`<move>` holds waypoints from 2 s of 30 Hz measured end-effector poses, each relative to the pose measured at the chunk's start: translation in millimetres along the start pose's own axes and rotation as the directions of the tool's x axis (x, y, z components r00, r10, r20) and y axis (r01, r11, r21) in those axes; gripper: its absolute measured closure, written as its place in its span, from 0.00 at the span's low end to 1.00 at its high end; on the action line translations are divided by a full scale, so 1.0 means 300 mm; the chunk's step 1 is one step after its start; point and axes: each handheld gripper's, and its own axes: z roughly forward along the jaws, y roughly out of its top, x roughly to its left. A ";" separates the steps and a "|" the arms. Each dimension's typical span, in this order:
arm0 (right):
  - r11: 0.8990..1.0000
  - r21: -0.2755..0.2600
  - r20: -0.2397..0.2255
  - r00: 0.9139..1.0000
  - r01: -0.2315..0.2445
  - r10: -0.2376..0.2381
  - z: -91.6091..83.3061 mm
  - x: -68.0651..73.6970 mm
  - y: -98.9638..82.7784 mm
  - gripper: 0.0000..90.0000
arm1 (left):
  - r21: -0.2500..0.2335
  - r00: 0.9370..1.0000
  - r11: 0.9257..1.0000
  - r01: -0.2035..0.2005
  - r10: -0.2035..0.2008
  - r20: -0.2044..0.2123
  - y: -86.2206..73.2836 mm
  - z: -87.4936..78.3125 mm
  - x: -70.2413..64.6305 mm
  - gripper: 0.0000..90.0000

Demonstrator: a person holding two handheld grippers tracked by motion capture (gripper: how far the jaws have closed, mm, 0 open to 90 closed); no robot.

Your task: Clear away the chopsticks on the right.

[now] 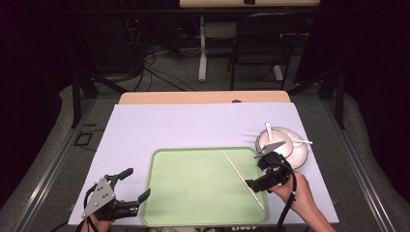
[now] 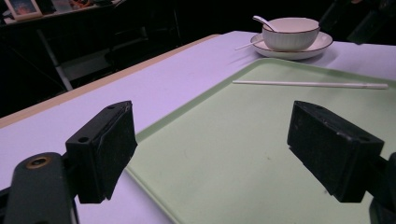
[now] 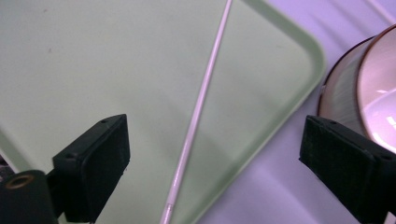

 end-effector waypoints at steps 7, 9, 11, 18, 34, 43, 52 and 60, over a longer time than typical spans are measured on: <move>0.997 -0.055 0.054 0.997 0.058 -0.055 -0.076 -0.060 0.006 0.03 | -0.010 1.000 1.000 0.013 -0.013 -0.002 -0.003 -0.004 0.003 0.17; 0.997 -0.055 0.058 0.997 0.057 -0.054 -0.086 -0.072 0.007 0.01 | -0.013 1.000 1.000 0.015 -0.015 -0.001 -0.003 -0.005 0.003 0.17; 0.996 -0.067 0.070 0.996 0.059 -0.055 -0.107 -0.104 0.008 0.00 | -0.012 1.000 1.000 0.011 -0.011 -0.003 -0.003 -0.006 0.003 0.17; 0.993 -0.104 0.105 0.993 0.055 -0.044 -0.175 -0.215 0.021 0.00 | -0.007 1.000 1.000 0.009 -0.009 -0.002 -0.001 -0.004 0.002 0.17; 0.999 -0.017 0.136 0.990 0.038 -0.035 -0.179 -0.473 0.098 0.00 | -0.016 1.000 1.000 0.020 -0.020 -0.006 -0.002 -0.005 0.003 0.17; 0.998 0.053 0.137 0.990 0.036 -0.043 -0.121 -0.587 0.139 0.00 | -0.020 1.000 1.000 0.020 -0.020 -0.010 -0.003 -0.007 0.005 0.17; 0.992 0.125 0.164 0.986 -0.013 -0.007 -0.066 -0.678 0.133 0.07 | -0.023 1.000 0.999 0.023 -0.023 -0.011 -0.003 -0.008 0.005 0.17; 0.976 0.217 0.177 0.984 -0.003 -0.036 -0.012 -0.713 0.112 0.29 | -0.022 1.000 1.000 0.022 -0.022 -0.011 -0.003 -0.007 0.005 0.17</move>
